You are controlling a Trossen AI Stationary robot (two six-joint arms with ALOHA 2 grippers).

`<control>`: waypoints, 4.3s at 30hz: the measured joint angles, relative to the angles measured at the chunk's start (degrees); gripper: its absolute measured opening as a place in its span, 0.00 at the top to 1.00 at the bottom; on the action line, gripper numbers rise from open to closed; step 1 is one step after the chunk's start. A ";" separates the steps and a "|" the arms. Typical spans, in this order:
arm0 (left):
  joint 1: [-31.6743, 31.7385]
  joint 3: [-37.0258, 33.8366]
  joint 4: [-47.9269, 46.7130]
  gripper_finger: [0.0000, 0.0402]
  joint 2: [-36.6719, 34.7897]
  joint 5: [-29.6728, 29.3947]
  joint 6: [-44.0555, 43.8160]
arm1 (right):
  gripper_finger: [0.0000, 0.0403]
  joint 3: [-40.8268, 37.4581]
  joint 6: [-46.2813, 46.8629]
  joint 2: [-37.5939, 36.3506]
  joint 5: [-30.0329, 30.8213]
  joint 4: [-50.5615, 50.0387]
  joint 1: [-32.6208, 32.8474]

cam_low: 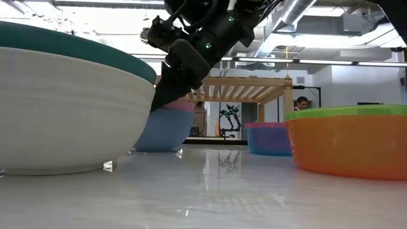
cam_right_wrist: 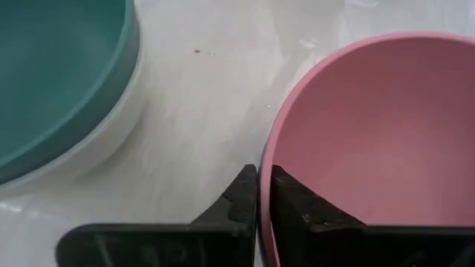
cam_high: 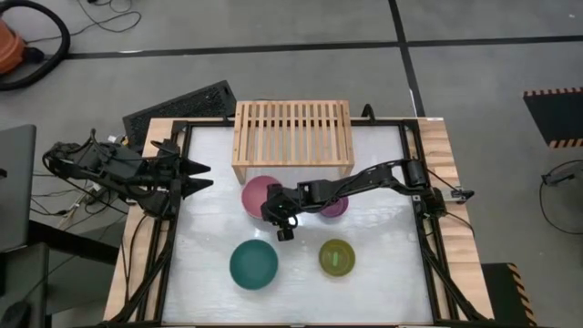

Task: Place and stack bowls onto a shelf
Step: Put the pink bowl on the shelf

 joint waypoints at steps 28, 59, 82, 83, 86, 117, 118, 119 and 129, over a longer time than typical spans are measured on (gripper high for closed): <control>-0.01 0.00 -1.16 0.33 0.02 -0.02 0.00 | 0.84 0.02 5.63 -0.57 -1.56 0.48 -1.11; -0.01 0.00 -1.31 0.33 0.04 -1.07 0.00 | 0.93 25.56 2.30 -0.96 -8.96 -22.65 1.70; 0.00 -0.02 -1.28 0.33 0.00 -4.48 -0.09 | 0.93 40.67 4.15 0.59 13.28 -43.61 -10.93; 0.00 -0.02 -1.27 0.33 0.00 -4.50 -0.09 | 0.93 40.37 4.17 0.52 12.57 -42.19 -10.93; -0.01 -0.02 -1.27 0.33 0.02 -4.50 -0.04 | 0.93 39.81 4.24 0.42 12.07 -39.59 -11.04; -0.01 -0.02 -1.29 0.33 0.00 -4.50 -0.04 | 0.93 38.11 5.17 0.22 4.55 -34.60 -14.03; 0.00 -0.02 -1.28 0.33 0.00 -4.50 -0.04 | 0.93 36.99 5.35 0.20 4.55 -33.43 -14.02; -0.01 -0.02 -1.27 0.33 0.00 -4.50 -0.04 | 0.93 36.06 5.76 0.22 4.54 -32.86 -14.01; 0.01 -0.02 -1.25 0.33 0.00 -4.50 -0.04 | 0.91 35.21 5.13 0.30 4.76 -32.82 -13.40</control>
